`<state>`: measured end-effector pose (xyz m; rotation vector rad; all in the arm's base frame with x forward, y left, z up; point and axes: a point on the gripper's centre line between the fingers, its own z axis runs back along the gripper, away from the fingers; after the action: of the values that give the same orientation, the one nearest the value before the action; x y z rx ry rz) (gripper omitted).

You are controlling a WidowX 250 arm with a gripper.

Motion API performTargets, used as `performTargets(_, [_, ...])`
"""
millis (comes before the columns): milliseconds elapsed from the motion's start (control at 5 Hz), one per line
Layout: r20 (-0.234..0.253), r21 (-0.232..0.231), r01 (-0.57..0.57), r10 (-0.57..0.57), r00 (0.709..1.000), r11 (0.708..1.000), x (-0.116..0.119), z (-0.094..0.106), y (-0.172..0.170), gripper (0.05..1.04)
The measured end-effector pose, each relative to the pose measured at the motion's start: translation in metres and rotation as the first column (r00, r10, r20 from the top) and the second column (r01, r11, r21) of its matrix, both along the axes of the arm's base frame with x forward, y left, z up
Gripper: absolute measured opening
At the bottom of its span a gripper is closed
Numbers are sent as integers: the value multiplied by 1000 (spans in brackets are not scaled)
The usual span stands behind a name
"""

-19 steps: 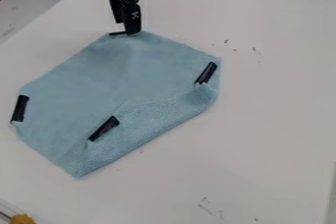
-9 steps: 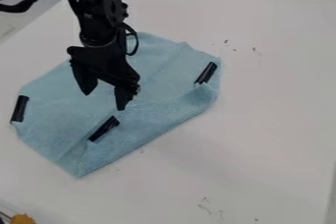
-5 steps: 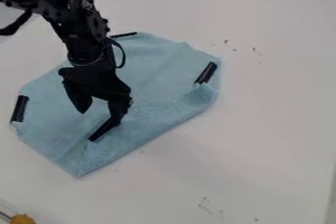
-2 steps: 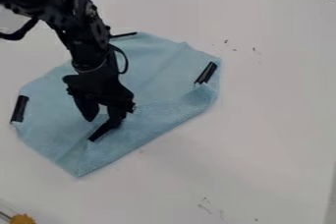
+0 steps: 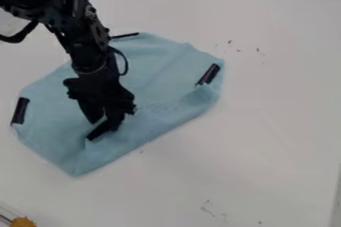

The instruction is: Fold the cloth from bottom right to the Centre

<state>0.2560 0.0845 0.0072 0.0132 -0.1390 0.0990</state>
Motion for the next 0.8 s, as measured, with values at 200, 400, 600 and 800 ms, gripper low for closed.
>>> performTargets(200, [-16,2,0,0,1000,1000,-2,0,0,210])
performTargets(400, [-17,30,20,-19,1000,999,-1,6,-4,127])
performTargets(600, [3,38,20,-20,1000,999,0,9,-4,314])
performTargets(800, [1,39,19,-19,1000,999,-2,8,-5,612])
